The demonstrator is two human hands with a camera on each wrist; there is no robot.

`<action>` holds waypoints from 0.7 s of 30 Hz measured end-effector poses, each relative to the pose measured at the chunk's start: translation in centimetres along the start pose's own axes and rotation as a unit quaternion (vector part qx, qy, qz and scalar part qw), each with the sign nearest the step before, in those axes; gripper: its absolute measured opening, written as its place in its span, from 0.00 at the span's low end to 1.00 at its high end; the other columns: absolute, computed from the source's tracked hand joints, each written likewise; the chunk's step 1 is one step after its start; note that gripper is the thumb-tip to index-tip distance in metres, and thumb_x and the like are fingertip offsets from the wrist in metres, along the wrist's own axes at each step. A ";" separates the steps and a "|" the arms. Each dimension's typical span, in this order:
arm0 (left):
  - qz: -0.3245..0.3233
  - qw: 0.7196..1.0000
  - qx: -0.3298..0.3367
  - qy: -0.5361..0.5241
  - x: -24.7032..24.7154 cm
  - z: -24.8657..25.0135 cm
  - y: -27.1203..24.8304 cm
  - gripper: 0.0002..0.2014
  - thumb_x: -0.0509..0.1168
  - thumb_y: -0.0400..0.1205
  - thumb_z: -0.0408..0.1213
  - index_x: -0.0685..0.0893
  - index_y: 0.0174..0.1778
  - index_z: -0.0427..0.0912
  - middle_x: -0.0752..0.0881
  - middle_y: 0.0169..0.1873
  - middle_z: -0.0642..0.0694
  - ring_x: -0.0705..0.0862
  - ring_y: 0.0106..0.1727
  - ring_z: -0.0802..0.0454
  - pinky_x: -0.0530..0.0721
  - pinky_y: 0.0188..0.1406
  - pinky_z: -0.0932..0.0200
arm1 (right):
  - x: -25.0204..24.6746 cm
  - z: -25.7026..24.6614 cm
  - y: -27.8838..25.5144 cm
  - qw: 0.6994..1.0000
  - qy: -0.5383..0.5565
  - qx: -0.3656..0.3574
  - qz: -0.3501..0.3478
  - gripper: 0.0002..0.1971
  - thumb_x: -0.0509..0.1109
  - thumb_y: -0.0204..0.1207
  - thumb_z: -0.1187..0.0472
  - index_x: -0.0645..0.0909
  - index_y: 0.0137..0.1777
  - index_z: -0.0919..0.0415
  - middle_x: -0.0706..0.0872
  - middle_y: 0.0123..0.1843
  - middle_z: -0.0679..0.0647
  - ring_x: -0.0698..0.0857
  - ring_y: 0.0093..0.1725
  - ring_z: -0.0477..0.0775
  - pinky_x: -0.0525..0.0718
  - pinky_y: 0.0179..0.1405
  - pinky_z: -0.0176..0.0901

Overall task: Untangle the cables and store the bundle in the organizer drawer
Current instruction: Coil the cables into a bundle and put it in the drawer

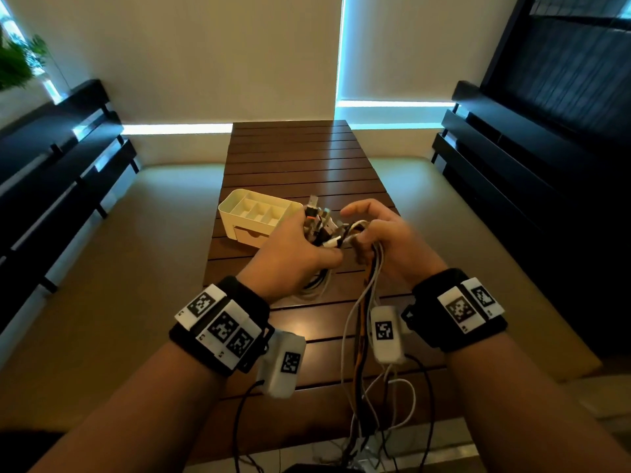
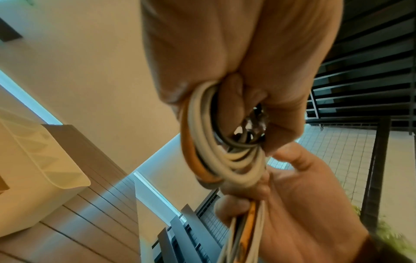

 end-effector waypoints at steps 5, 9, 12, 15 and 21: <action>0.048 0.997 0.057 -0.016 -2.7 2.9 0.7 0.16 0.76 0.75 0.24 0.79 0.49 0.46 0.87 0.38 0.54 0.86 0.36 0.68 0.81 0.36 0.74 | 1.0 2.1 -0.9 0.997 -0.071 -0.002 0.002 0.23 0.78 0.66 0.64 0.79 0.62 0.51 0.87 0.48 0.54 0.86 0.45 0.56 0.84 0.47 0.49; 0.105 0.990 0.074 -0.052 -5.3 4.2 1.1 0.19 0.75 0.75 0.23 0.80 0.57 0.41 0.86 0.40 0.56 0.86 0.35 0.70 0.80 0.30 0.75 | 2.3 8.5 -2.7 0.961 -0.236 0.139 -0.020 0.19 0.77 0.74 0.52 0.79 0.63 0.45 0.87 0.57 0.46 0.87 0.57 0.45 0.83 0.60 0.45; 0.160 0.980 0.072 -0.095 -7.6 4.2 1.4 0.20 0.74 0.74 0.21 0.78 0.58 0.39 0.85 0.44 0.55 0.86 0.38 0.68 0.81 0.32 0.72 | 2.4 10.7 -3.3 0.942 -0.281 0.184 -0.028 0.14 0.76 0.75 0.46 0.83 0.59 0.44 0.88 0.55 0.43 0.87 0.55 0.41 0.83 0.61 0.45; 0.179 0.975 0.054 -0.120 -8.4 3.2 1.4 0.18 0.74 0.74 0.24 0.78 0.54 0.44 0.84 0.45 0.54 0.86 0.44 0.56 0.83 0.37 0.60 | 2.7 10.7 -3.2 0.948 -0.261 0.178 -0.030 0.11 0.70 0.81 0.46 0.85 0.57 0.49 0.90 0.53 0.44 0.88 0.53 0.41 0.81 0.53 0.40; 0.183 0.967 0.051 -0.171 -8.7 2.5 1.3 0.17 0.73 0.73 0.22 0.78 0.50 0.46 0.83 0.40 0.53 0.83 0.40 0.50 0.82 0.38 0.48 | 4.4 12.4 -3.1 0.964 -0.175 0.200 -0.018 0.37 0.78 0.74 0.47 0.61 0.78 0.40 0.67 0.68 0.32 0.71 0.68 0.42 0.72 0.70 0.45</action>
Point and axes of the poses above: each hand's wrist, its own y-axis towards the middle knuckle, its own x-axis out of the palm, z = x × y, the point moved 8 cm from there along y, towards the middle knuckle
